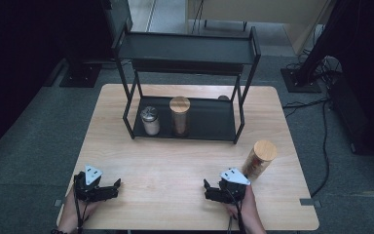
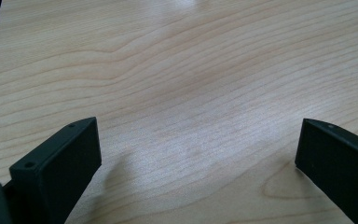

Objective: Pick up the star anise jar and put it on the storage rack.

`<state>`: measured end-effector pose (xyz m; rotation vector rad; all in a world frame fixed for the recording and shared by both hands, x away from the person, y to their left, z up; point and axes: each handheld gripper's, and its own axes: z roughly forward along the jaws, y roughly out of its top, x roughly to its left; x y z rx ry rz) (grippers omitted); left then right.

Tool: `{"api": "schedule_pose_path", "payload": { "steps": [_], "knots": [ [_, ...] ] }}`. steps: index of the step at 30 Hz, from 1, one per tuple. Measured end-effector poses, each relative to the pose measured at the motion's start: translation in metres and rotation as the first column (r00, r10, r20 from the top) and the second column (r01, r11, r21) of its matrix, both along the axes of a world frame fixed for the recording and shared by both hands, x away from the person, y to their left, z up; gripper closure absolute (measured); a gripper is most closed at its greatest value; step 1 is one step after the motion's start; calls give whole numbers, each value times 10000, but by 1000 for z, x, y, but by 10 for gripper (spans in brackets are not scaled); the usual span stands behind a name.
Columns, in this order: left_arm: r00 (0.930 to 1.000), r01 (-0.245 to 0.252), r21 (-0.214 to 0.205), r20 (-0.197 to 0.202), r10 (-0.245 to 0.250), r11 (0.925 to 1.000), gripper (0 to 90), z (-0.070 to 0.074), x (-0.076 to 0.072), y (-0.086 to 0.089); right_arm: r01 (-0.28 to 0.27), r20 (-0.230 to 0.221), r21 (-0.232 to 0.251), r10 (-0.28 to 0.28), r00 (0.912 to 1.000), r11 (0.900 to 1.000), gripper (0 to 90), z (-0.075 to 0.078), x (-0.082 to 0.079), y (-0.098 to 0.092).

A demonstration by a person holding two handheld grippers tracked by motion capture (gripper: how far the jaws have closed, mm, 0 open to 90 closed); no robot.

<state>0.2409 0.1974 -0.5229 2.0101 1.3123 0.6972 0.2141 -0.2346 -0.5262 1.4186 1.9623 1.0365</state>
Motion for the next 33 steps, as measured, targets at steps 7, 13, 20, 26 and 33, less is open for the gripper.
{"api": "schedule_pose_path", "payload": {
  "steps": [7, 13, 20, 26, 33],
  "knots": [
    [10000, 33, -10, 16, -33, 10000, 5, 0, 0, 0, -116, 54, -186, 117, 9999, 9998, 17, 0, -9, -11],
    [10000, 44, 20, 29, -44, 10000, 6, 0, 0, 0, -20, 9, -137, 21, 10000, 9999, 19, 0, -15, -23],
    [10000, 32, 34, 25, -32, 10000, 6, 0, 0, 0, -5, 31, -234, 6, 10000, 9997, 19, 0, -21, -33],
    [10000, 15, 46, 40, -15, 10000, 6, 0, 0, -1, 119, 59, -263, -118, 9999, 9996, 19, 0, -25, -43],
    [10000, 18, 67, 33, -18, 10000, 6, 0, 0, -1, 345, 55, -330, -343, 9994, 9989, 19, 0, -28, -53]
  ]
}}
